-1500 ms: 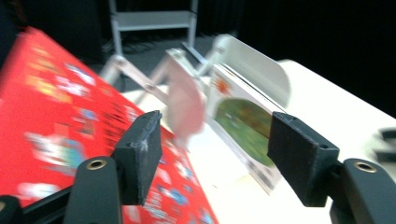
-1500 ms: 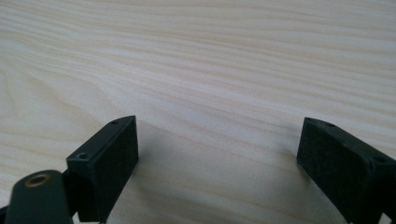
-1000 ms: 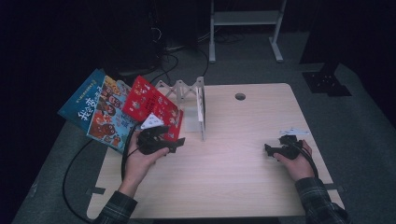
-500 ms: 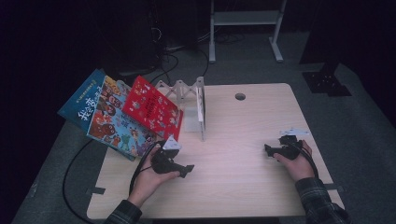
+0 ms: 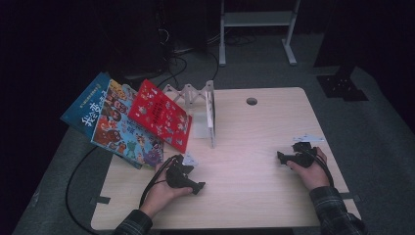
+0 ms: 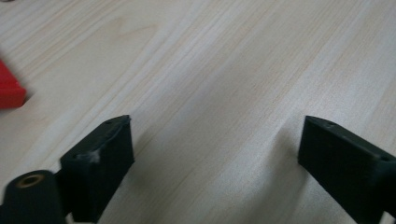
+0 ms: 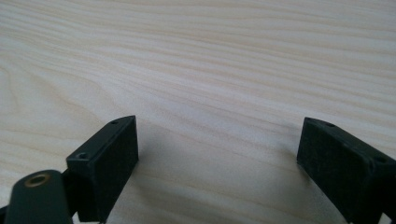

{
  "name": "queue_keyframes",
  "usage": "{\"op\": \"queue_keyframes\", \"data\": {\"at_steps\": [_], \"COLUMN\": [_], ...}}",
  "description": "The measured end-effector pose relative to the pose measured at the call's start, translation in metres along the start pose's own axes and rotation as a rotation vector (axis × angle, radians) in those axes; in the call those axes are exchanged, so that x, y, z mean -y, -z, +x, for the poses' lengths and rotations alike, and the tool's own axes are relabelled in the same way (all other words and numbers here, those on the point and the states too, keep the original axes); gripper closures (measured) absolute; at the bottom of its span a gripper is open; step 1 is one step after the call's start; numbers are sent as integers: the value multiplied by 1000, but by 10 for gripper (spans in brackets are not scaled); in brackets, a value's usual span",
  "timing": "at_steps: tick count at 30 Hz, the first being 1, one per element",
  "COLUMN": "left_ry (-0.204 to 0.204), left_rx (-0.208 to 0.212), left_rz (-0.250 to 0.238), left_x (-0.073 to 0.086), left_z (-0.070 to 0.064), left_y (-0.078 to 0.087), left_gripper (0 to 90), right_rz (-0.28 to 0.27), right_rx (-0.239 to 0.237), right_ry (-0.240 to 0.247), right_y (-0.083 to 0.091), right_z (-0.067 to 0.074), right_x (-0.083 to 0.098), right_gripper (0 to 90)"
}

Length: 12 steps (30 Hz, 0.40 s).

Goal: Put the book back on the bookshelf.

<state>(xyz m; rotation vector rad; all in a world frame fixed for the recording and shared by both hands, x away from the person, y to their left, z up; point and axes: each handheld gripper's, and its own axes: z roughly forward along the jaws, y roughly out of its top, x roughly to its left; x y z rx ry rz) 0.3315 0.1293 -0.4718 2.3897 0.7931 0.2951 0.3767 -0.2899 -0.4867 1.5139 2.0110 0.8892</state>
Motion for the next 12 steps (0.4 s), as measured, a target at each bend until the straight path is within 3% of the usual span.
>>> {"op": "queue_keyframes", "data": {"at_steps": [3, 7, 12], "left_ry": [-11, -25, -30], "left_rx": [5, 23, 29], "left_rz": [-44, -120, -133], "left_x": [5, 11, 12], "left_z": [-1, 0, 0], "left_y": [-3, -6, -6], "left_gripper": [0, 0, 0], "right_rz": [0, 0, 1], "right_rx": [0, -1, -1], "right_ry": [0, 0, 0], "right_y": [0, 0, 0], "right_z": [0, 0, 0], "right_x": [0, 0, 0], "right_gripper": [113, 113, 113]}}
